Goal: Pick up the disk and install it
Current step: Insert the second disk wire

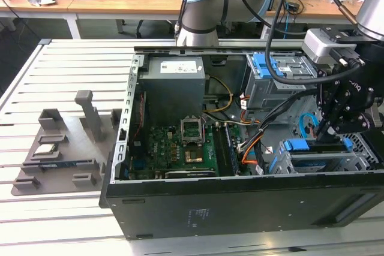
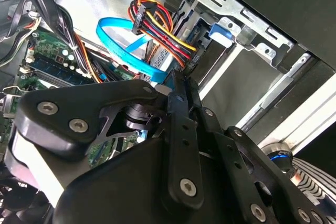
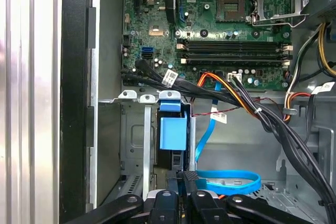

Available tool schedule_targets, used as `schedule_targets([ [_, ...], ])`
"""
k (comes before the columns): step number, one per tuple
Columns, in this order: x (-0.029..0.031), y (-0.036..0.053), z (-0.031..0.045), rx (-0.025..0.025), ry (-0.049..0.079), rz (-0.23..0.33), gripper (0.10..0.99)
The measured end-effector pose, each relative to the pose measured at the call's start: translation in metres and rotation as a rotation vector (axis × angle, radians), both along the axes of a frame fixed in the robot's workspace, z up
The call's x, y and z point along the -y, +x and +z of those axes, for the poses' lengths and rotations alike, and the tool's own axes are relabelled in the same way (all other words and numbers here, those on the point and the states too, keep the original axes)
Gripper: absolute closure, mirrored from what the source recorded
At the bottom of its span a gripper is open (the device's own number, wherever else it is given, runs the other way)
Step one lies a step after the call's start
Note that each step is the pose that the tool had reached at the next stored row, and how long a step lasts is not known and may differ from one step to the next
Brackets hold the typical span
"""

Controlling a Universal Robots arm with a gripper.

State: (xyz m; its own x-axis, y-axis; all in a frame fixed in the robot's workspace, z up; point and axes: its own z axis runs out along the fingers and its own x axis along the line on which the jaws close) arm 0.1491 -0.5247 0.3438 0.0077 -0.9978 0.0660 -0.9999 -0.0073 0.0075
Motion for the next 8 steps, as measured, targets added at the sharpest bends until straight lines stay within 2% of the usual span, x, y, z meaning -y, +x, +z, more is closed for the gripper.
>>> schedule_targets([
  [7, 0.0003, 0.0, 0.0029, 0.0001, 0.0, 0.0, 0.925],
  [8, 0.0011, 0.0004, 0.0021, -0.0015, 0.0, 0.0, 0.925],
])
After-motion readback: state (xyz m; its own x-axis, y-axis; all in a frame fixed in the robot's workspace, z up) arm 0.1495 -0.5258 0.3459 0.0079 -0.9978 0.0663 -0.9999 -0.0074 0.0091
